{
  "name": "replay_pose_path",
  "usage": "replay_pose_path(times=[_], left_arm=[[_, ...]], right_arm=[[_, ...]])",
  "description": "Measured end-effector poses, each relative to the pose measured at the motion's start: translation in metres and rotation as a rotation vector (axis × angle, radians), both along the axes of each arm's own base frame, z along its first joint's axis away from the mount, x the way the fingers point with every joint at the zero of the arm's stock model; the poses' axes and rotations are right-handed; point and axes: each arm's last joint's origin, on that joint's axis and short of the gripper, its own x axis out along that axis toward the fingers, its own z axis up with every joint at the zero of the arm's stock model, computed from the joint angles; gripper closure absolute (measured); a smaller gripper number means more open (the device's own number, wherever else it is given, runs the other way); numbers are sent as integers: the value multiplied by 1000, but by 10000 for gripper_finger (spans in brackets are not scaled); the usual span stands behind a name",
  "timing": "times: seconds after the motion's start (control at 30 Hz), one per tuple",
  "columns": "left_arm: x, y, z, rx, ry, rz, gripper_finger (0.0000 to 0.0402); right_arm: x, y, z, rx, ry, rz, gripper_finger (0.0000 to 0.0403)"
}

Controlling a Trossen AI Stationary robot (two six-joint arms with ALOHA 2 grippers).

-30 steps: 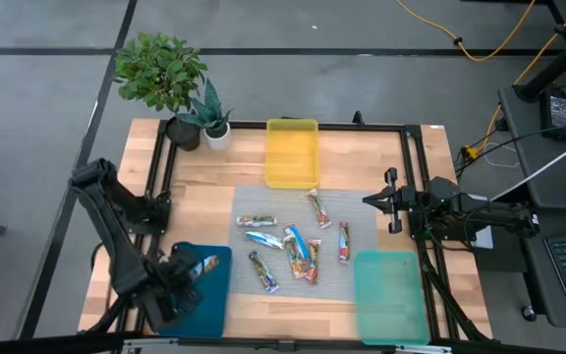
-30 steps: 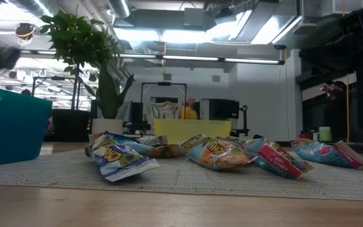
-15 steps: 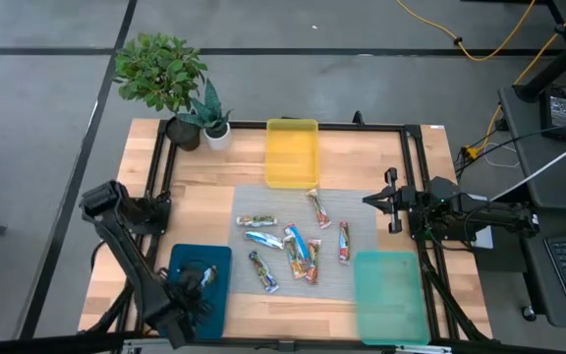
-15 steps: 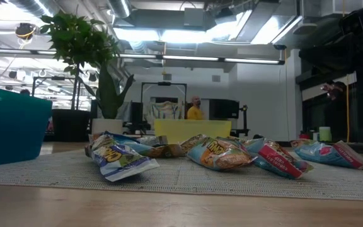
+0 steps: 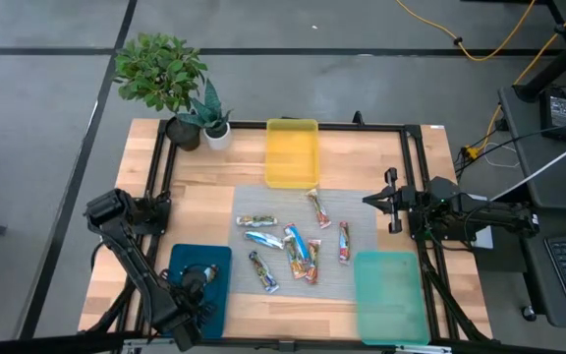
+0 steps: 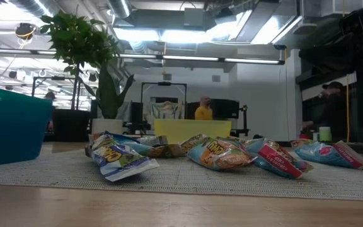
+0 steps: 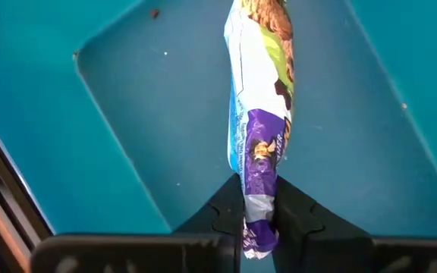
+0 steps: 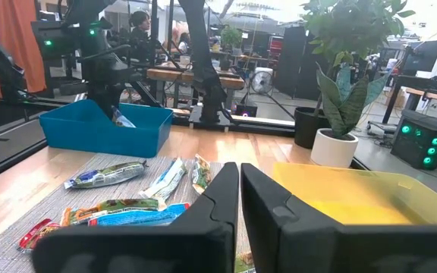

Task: Pick and place Granola Bars by type
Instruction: Put the top blue granola bar into the blue bin, then put the top yellow granola bar into the yellow bin

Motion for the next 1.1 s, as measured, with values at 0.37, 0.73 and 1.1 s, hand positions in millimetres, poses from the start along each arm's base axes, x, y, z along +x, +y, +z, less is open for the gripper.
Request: replay_pose_path(times=[0.37, 0.73, 1.1], left_arm=[[-5, 5, 3, 53, 57, -71, 255], [-17, 29, 41, 138, -8, -109, 211], [-21, 66, 101, 165, -241, -423, 213]], right_arm=[[0, 0, 0, 0, 0, 0, 381], [0, 0, 0, 0, 0, 0, 381], [0, 0, 0, 0, 0, 0, 381]])
